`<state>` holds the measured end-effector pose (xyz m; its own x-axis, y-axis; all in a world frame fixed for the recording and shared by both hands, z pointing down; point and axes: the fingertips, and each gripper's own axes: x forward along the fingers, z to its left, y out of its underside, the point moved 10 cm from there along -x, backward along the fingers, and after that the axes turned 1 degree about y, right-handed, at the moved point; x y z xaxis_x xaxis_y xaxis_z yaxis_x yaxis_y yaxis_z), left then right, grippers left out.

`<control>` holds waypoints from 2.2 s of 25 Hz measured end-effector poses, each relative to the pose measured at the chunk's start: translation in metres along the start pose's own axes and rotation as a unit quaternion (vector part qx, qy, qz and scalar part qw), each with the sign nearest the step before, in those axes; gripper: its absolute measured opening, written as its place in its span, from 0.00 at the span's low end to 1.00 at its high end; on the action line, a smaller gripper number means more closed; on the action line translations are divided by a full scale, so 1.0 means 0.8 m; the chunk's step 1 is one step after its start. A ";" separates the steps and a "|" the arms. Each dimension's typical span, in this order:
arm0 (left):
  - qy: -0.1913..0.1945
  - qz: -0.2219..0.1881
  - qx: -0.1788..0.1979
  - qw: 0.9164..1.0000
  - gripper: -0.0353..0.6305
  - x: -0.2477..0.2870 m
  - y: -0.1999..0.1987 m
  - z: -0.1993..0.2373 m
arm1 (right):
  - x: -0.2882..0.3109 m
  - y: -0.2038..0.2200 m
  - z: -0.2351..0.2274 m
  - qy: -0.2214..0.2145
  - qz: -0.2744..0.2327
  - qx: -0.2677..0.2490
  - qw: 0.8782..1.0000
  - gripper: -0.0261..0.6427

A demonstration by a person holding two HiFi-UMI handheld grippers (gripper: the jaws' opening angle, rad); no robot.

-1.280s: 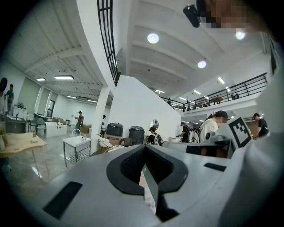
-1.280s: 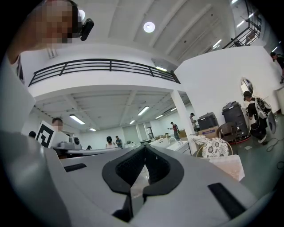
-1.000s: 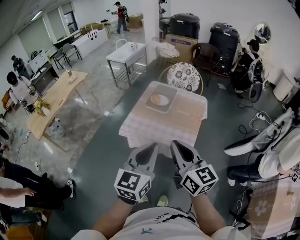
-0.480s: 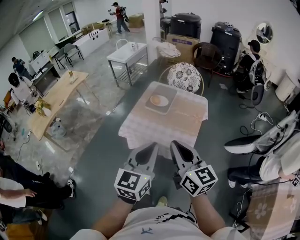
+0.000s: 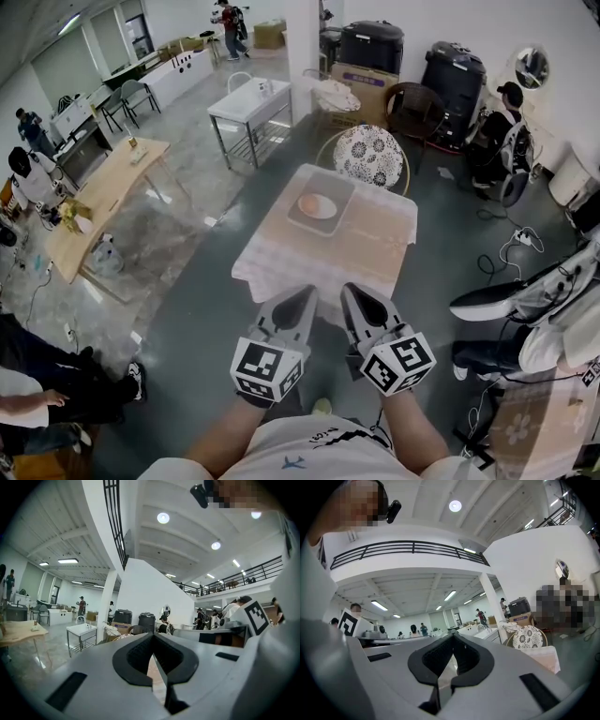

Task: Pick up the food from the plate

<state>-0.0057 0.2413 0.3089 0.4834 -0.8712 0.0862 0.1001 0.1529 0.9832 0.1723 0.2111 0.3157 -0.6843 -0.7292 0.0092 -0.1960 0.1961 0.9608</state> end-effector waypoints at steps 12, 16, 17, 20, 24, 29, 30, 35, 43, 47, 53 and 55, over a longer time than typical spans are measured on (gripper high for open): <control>0.029 0.022 0.016 0.999 0.06 0.106 -0.006 0.142 | 0.150 0.001 -0.047 0.043 0.002 0.008 0.999 0.06; 0.048 0.031 0.029 0.998 0.06 0.141 -0.005 0.185 | 0.191 -0.002 -0.059 0.066 -0.003 0.009 0.998 0.06; 0.052 0.033 0.034 0.998 0.06 0.150 -0.004 0.195 | 0.200 -0.003 -0.063 0.070 -0.004 0.009 0.997 0.06; 0.063 0.037 0.044 0.996 0.06 0.176 0.003 0.223 | 0.224 0.000 -0.075 0.080 -0.006 0.010 0.997 0.06; 0.074 0.047 0.044 0.995 0.06 0.203 0.018 0.249 | 0.249 0.014 -0.088 0.091 0.001 0.015 0.996 0.06; 0.076 0.058 0.042 0.995 0.06 0.241 0.032 0.272 | 0.282 0.029 -0.116 0.096 0.013 0.022 0.995 0.06; 0.075 0.061 0.043 0.994 0.06 0.251 0.036 0.276 | 0.288 0.031 -0.124 0.095 0.015 0.025 0.995 0.06; 0.078 0.072 0.048 0.993 0.06 0.299 0.054 0.297 | 0.325 0.043 -0.168 0.090 0.029 0.033 0.995 0.06; 0.075 0.087 0.066 0.991 0.06 0.378 0.085 0.346 | 0.387 0.070 -0.241 0.078 0.051 0.051 0.994 0.06; 0.089 0.091 0.078 0.989 0.06 0.409 0.114 0.369 | 0.410 0.099 -0.268 0.084 0.055 0.061 0.993 0.06; 0.142 0.113 0.084 0.980 0.10 0.442 0.174 0.390 | 0.431 0.140 -0.290 0.093 0.054 0.068 0.992 0.06; 0.161 0.123 0.089 0.975 0.23 0.455 0.195 0.393 | 0.434 0.151 -0.297 0.095 0.053 0.068 0.992 0.06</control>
<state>-0.0880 -0.1986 0.5442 0.7239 -0.6229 0.2966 -0.1926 0.2303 0.9539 0.0780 -0.1744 0.5009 -0.5634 -0.8080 0.1726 -0.2327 0.3556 0.9052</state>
